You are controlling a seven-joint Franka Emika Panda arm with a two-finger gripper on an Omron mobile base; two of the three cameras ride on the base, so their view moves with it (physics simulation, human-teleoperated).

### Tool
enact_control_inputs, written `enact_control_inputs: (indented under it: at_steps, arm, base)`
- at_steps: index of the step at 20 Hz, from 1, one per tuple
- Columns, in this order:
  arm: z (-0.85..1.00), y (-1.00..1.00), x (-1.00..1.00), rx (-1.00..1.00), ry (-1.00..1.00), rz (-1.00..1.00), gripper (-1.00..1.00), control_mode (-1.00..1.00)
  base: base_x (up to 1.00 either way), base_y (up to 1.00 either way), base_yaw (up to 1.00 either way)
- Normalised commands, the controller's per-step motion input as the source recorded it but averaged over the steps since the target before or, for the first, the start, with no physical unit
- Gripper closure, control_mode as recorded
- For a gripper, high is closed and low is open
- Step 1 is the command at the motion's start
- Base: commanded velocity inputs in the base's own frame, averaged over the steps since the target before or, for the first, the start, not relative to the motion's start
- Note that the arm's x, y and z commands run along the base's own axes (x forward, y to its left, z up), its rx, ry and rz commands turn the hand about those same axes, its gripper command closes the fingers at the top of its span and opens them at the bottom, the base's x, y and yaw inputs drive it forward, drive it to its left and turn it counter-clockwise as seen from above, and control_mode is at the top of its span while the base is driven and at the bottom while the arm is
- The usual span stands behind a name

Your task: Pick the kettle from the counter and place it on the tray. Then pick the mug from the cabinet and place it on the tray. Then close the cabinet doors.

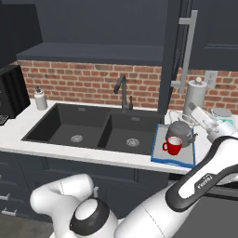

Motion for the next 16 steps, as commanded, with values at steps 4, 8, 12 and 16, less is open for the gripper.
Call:
enact_control_inputs:
  at_steps: [4, 8, 12, 16]
  arm:
    - [0.28, 0.05, 0.17, 0.11, 0.0, 0.0, -1.0, -1.0]
    - [0.32, 0.3, 0.02, 0.05, 0.0, -0.03, -1.0, -1.0]
    - [0.25, 0.5, 0.0, 0.0, 0.0, -0.09, -1.0, -1.0]
    - [0.22, 0.63, 0.0, 0.0, 0.0, -0.1, -1.0, -1.0]
  base:
    - [0.0, 0.0, 0.0]
    - [0.0, 0.0, 0.0]
    - [0.0, 0.0, 0.0]
    - [0.0, 0.0, 0.0]
